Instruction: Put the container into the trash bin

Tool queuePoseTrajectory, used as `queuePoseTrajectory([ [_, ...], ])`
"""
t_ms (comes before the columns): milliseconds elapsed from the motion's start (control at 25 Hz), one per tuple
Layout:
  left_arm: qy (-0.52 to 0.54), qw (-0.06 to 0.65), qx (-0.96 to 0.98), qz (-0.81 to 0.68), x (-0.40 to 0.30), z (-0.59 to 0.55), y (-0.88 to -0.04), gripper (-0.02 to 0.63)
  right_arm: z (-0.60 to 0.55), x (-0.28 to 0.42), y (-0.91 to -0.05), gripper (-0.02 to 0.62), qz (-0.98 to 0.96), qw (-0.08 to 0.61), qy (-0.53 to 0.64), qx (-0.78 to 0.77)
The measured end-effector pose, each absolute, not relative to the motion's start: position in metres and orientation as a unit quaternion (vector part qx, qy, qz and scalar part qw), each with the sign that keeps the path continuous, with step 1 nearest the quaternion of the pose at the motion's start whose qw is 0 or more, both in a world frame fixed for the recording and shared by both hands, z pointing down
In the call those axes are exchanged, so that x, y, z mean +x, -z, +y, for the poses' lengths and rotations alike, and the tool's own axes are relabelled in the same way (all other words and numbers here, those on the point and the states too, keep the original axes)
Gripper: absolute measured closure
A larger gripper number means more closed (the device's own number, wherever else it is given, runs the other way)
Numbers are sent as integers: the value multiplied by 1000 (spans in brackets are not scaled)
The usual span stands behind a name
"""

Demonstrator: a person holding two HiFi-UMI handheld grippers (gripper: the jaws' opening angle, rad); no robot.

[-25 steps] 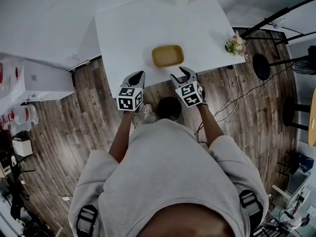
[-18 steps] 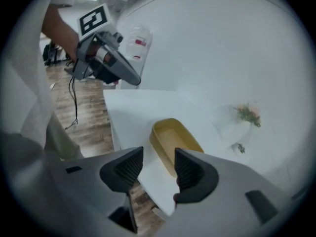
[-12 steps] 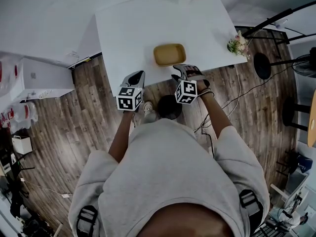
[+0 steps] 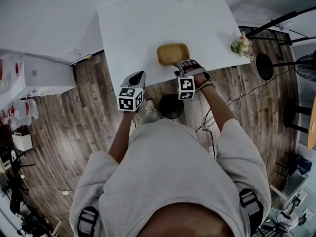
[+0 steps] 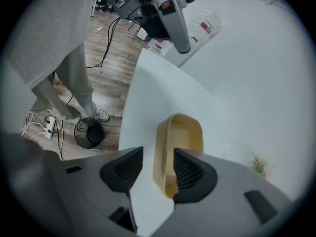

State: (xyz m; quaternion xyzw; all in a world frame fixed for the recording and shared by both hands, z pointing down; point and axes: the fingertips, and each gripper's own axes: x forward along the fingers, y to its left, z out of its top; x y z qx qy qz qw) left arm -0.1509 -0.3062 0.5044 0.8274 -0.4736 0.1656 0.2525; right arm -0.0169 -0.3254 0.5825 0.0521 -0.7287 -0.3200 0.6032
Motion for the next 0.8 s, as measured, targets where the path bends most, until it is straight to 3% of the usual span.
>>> queuePoseTrajectory([
  [560,-168,266,822,-476,-162,-305,-511,595,-346,-28,-610,420,-727,620,293,41],
  [800,-168,268,819,-478,-167,-305,-513,595,-350,-34,-615,486,-726,623,289,41],
])
